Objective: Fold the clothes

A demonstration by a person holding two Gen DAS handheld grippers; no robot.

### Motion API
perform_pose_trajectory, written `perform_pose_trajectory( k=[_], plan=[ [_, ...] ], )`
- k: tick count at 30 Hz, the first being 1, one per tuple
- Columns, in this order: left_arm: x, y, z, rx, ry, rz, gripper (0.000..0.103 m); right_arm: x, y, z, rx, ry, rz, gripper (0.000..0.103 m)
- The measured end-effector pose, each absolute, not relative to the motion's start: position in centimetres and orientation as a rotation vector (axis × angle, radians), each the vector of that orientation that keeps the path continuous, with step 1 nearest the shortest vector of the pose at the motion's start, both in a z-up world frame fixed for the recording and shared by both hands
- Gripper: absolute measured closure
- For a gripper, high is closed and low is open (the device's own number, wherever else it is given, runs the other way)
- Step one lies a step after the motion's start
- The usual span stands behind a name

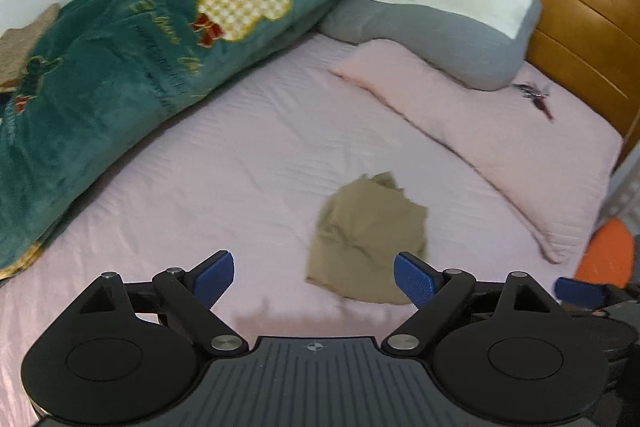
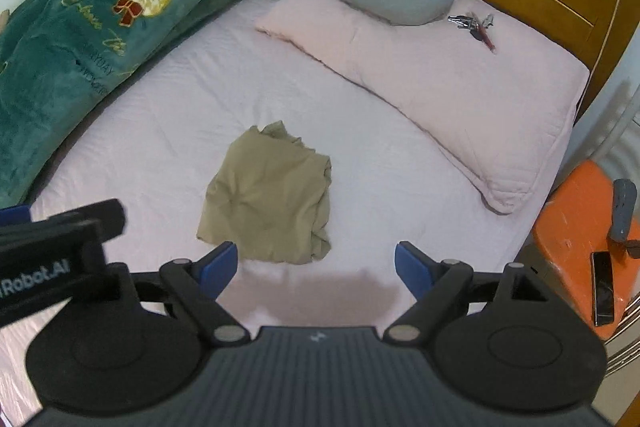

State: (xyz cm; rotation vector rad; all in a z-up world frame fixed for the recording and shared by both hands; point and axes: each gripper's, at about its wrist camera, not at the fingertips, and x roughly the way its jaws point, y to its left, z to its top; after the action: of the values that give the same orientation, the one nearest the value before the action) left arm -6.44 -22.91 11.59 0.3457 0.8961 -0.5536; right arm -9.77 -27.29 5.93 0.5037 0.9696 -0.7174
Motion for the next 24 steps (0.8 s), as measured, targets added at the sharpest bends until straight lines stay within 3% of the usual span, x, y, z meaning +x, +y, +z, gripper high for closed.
perform_pose_trajectory(
  k=[15,24],
  plan=[
    [-7.5,-21.7,10.8,0.331,0.92,-0.561,0.014,-9.3,-25.3,5.7,0.428,1.014,-0.649,0.017],
    [-8.4,-21.7,11.5,0.303,0.864,-0.552,0.0,-9.7,-24.8,5.7,0.422,1.018,-0.631,0.017]
  ],
)
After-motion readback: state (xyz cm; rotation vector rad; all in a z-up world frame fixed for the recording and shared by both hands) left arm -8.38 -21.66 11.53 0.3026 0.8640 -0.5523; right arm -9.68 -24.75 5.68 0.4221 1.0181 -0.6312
